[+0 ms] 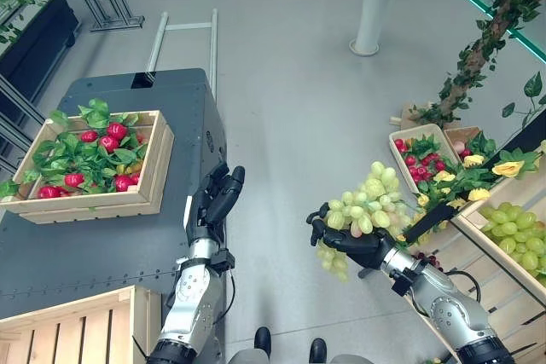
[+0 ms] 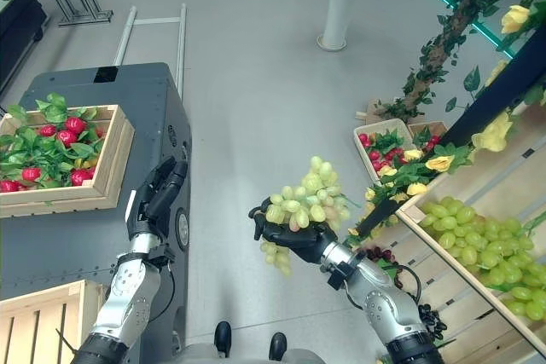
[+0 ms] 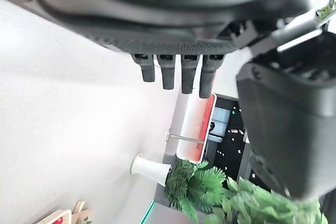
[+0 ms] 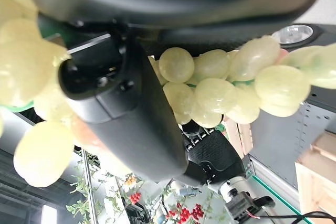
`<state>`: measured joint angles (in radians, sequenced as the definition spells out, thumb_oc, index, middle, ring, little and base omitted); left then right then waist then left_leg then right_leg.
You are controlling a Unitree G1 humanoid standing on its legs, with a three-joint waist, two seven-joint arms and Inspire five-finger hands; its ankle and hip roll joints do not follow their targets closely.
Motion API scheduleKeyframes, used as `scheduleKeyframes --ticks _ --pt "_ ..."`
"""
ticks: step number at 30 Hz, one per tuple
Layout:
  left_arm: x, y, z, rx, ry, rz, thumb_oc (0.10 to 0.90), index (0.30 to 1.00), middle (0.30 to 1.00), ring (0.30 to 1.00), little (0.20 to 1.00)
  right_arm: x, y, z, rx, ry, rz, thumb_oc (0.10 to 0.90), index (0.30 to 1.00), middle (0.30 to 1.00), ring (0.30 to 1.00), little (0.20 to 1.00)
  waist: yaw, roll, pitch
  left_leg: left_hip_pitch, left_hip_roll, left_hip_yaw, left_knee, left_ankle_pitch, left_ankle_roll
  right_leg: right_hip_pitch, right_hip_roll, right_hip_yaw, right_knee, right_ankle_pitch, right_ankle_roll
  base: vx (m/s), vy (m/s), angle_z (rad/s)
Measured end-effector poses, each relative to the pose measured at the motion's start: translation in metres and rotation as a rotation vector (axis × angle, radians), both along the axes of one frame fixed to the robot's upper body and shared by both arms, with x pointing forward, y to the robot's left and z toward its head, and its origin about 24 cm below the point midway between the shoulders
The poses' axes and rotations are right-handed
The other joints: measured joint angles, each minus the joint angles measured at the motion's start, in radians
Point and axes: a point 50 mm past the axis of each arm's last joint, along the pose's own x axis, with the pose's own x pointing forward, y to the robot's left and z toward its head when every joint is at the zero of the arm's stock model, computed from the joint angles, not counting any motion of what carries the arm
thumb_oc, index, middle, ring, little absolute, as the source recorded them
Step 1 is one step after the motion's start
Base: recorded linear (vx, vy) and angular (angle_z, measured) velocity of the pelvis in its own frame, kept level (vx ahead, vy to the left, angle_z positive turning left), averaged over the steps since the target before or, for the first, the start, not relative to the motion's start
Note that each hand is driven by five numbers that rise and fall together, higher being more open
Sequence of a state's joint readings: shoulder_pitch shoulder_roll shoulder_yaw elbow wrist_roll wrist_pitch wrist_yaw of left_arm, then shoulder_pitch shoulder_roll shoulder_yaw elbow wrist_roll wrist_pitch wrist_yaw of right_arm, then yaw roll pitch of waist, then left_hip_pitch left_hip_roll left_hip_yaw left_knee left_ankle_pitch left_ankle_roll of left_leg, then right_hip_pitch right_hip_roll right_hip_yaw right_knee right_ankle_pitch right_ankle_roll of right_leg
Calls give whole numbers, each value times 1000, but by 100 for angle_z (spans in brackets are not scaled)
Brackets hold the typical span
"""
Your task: Pick up the fruits from the basket on one side to the basket on the other side
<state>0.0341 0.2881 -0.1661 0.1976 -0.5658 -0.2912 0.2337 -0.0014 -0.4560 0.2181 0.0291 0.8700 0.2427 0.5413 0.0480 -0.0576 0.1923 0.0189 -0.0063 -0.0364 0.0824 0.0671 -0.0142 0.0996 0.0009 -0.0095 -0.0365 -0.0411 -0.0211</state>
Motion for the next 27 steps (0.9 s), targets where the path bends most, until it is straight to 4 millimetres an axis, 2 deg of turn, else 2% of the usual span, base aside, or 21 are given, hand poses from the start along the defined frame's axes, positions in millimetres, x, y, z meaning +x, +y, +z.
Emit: scheduleKeyframes --ticks 1,2,3,4,5,6,8,9,14,21,24,25,27 --pt "-6 3 -6 0 25 14 800 900 900 900 900 -1 2 0 0 -1 15 400 300 300 300 300 15 -3 -10 -14 -20 -69 32 -24 7 5 -11 42 6 3 5 -71 164 -105" --pt "-10 4 -9 1 39 23 800 900 900 900 900 0 4 1 -2 -7 33 400 300 300 300 300 25 12 -28 -2 -38 -129 -16 -36 15 -2 -7 83 1 14 12 -83 178 -105" --pt "-10 5 -9 1 39 26 800 900 900 900 900 1 5 2 -6 -11 45 400 300 300 300 300 23 17 -31 12 -41 -136 -52 -34 17 -5 -1 90 2 17 16 -98 166 -72" --pt "-9 3 -8 1 36 25 800 900 900 900 900 0 6 2 -8 -11 57 400 300 300 300 300 0 42 -45 21 -41 -137 -104 -28 19 -5 18 89 -3 21 23 -80 98 -24" --pt "-7 1 -6 0 31 21 800 900 900 900 900 0 3 2 -20 -10 59 400 300 300 300 300 -19 65 -57 25 -26 -134 -135 -2 40 -8 43 82 -3 20 24 -63 80 -22" --pt "-4 3 -2 16 20 23 800 900 900 900 900 -1 7 -2 -3 6 55 400 300 300 300 300 -21 43 -56 37 -27 -147 -153 9 38 -21 39 79 0 21 30 -27 77 -20" --pt "7 1 8 20 -18 30 800 900 900 900 900 -1 11 -2 12 5 64 400 300 300 300 300 -32 16 -57 27 -32 -133 -171 21 47 -37 28 82 -2 25 41 -18 124 -20" --pt "9 1 10 23 -22 36 800 900 900 900 900 -2 12 -2 18 5 73 400 300 300 300 300 -33 13 -58 26 -34 -116 -171 22 51 -39 24 81 -2 26 44 -20 140 -30" --pt "8 6 10 29 -14 93 800 900 900 900 900 -12 20 -5 63 14 205 400 300 300 300 300 -36 20 -56 41 -57 -98 -171 21 57 -5 -5 79 -52 42 71 1 84 -10" --pt "-2 19 3 33 21 161 800 900 900 900 900 -16 16 -6 104 18 131 400 300 300 300 300 -39 29 -54 50 -56 -88 -172 13 67 0 -4 83 -52 42 71 -8 123 -2" --pt "-5 20 1 35 31 164 800 900 900 900 900 -29 10 -14 121 50 69 400 300 300 300 300 -54 32 -54 51 -56 -81 -172 10 72 -1 -4 90 -48 42 71 -51 104 -7" --pt "-6 21 0 35 34 167 800 900 900 900 900 -33 8 -17 119 64 61 400 300 300 300 300 -70 32 -54 51 -56 -75 -172 10 72 -3 -4 96 -48 43 72 -108 91 -19" --pt "-7 21 -1 42 36 168 800 900 900 900 900 -35 8 -19 119 71 55 400 300 300 300 300 -83 33 -53 50 -49 -40 -172 7 76 -22 -3 104 -43 50 79 -168 26 -42"
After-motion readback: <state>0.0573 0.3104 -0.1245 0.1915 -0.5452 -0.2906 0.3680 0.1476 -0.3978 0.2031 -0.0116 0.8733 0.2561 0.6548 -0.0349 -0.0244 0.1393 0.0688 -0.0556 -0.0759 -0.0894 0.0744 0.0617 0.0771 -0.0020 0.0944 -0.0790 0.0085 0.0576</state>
